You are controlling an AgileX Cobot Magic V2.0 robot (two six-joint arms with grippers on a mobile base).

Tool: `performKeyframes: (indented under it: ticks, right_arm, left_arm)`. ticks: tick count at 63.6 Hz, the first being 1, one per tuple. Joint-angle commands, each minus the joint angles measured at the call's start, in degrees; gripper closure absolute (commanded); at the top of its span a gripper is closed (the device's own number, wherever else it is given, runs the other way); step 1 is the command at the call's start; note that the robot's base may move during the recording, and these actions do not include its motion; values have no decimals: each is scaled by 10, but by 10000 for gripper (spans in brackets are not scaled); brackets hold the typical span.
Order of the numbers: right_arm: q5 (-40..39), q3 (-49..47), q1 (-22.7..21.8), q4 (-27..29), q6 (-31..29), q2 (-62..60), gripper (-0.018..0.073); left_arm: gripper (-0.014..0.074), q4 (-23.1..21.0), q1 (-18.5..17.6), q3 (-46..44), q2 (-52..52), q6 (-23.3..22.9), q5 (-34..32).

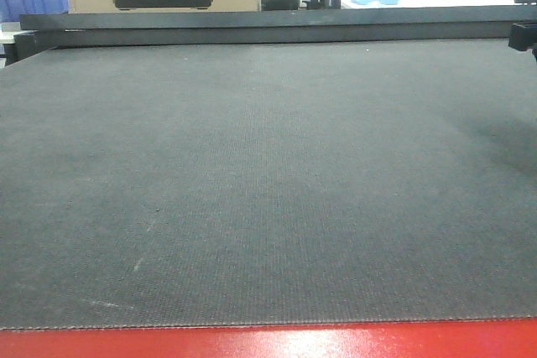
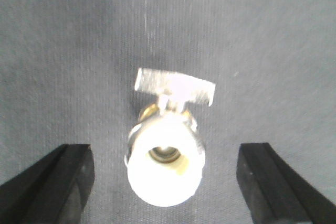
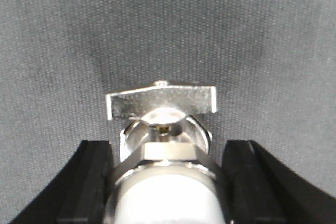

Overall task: Place valve from conveyor to right shelf box
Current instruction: 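Lower the open left gripper around the second valve and close it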

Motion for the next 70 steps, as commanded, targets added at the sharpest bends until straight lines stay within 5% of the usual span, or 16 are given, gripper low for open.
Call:
performKeyframes:
  ticks: [1, 23, 45, 70]
  right_arm:
    - [1, -3, -3, 10, -5, -3, 721]
    - [1, -3, -3, 12, -5, -3, 721]
    - [1, -3, -3, 12, -5, -3, 721]
    - [1, -3, -3, 12, -5, -3, 721]
  left_arm:
    - [141, -2, -2, 18, 0, 0, -12]
    - [141, 2, -2, 42, 0, 0, -79]
    - [141, 16, -2, 43, 25, 2, -59]
    - [141, 17, -2, 43, 27, 57, -75]
